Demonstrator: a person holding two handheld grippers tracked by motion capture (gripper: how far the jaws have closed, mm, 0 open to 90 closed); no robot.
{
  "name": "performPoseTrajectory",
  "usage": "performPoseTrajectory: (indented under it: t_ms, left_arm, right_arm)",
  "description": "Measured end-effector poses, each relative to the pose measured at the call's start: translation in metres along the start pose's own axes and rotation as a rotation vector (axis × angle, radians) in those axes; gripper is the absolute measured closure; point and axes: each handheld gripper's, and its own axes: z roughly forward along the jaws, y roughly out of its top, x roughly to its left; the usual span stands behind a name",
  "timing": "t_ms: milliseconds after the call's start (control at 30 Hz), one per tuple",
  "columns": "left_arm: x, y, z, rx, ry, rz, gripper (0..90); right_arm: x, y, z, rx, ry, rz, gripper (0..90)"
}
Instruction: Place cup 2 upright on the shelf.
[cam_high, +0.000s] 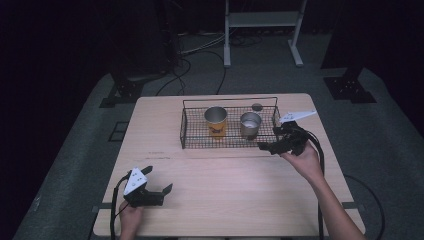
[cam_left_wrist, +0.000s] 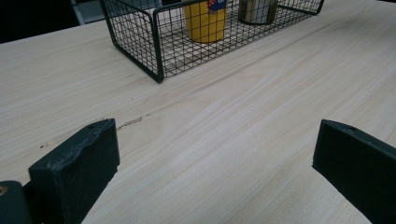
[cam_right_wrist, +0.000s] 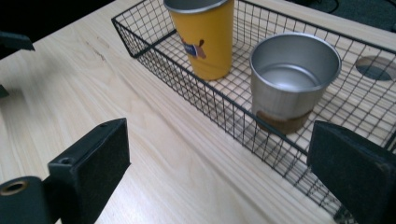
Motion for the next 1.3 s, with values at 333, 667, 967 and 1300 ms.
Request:
performPoseTrajectory:
  t_ms: [333, 667, 967, 1300]
  left_arm:
    - [0.000, 0.000, 0.000, 0.005, 0.001, 0.004, 0.0]
    - [0.000, 0.000, 0.000, 0.004, 0.001, 0.001, 0.0]
    - [0.000, 0.000, 0.000, 0.004, 0.002, -0.001, 0.0]
    - [0.000, 0.000, 0.000, 0.003, 0.002, -0.002, 0.0]
  right_arm:
    - [-0.002, -0.018, -0.007, 0.003, 0.004, 0.015, 4.9]
    - [0.001, -0.034, -0.011, 0.001, 0.013, 0.022, 5.1]
    - [0.004, -0.052, -0.011, 0.007, 0.016, 0.026, 5.6]
    - [0.007, -0.068, -0.013, 0.003, 0.020, 0.040, 5.8]
